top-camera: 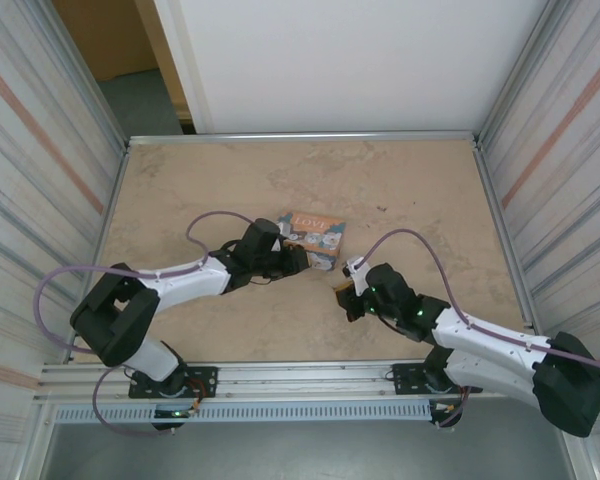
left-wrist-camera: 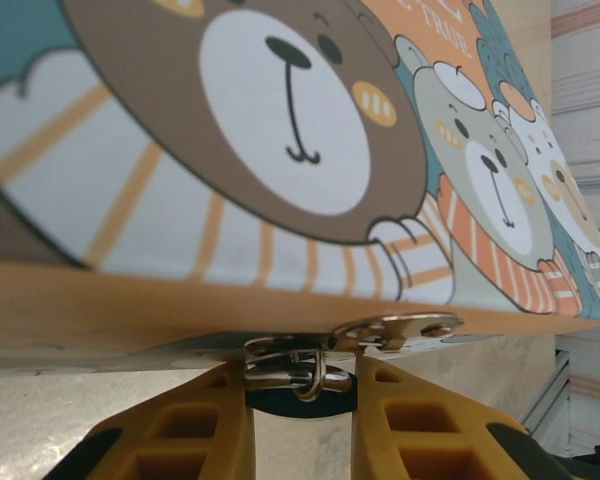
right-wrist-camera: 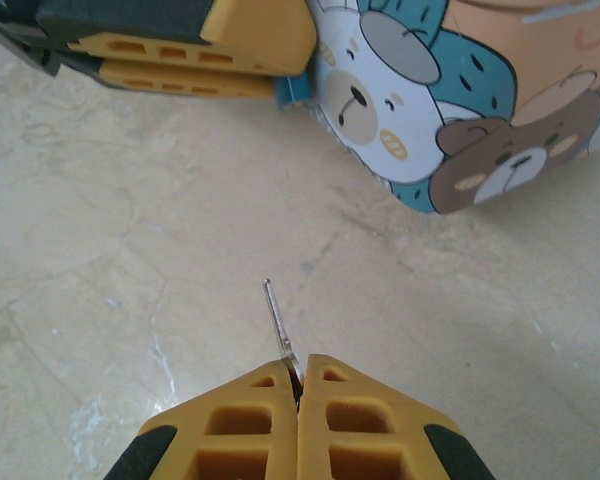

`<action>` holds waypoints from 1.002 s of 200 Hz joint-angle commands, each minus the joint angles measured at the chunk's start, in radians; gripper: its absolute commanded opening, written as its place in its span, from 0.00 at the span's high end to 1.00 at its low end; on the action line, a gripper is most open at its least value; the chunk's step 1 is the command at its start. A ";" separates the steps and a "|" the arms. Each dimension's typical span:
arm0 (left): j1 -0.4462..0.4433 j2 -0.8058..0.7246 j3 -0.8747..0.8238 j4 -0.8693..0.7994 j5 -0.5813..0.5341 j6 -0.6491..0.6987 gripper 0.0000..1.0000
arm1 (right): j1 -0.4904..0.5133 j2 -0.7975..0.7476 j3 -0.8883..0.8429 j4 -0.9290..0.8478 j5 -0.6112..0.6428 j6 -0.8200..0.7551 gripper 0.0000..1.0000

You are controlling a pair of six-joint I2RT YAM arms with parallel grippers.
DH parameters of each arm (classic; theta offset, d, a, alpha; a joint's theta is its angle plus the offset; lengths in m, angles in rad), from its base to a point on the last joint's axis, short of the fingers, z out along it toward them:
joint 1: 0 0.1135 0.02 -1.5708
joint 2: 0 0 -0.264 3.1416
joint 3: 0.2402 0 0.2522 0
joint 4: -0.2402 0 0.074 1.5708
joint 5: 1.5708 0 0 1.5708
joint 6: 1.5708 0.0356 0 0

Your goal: Unlock a padlock with a key

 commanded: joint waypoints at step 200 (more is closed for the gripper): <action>-0.022 -0.078 0.031 0.042 0.032 -0.079 0.88 | 0.098 0.360 0.029 0.447 0.186 -0.039 1.00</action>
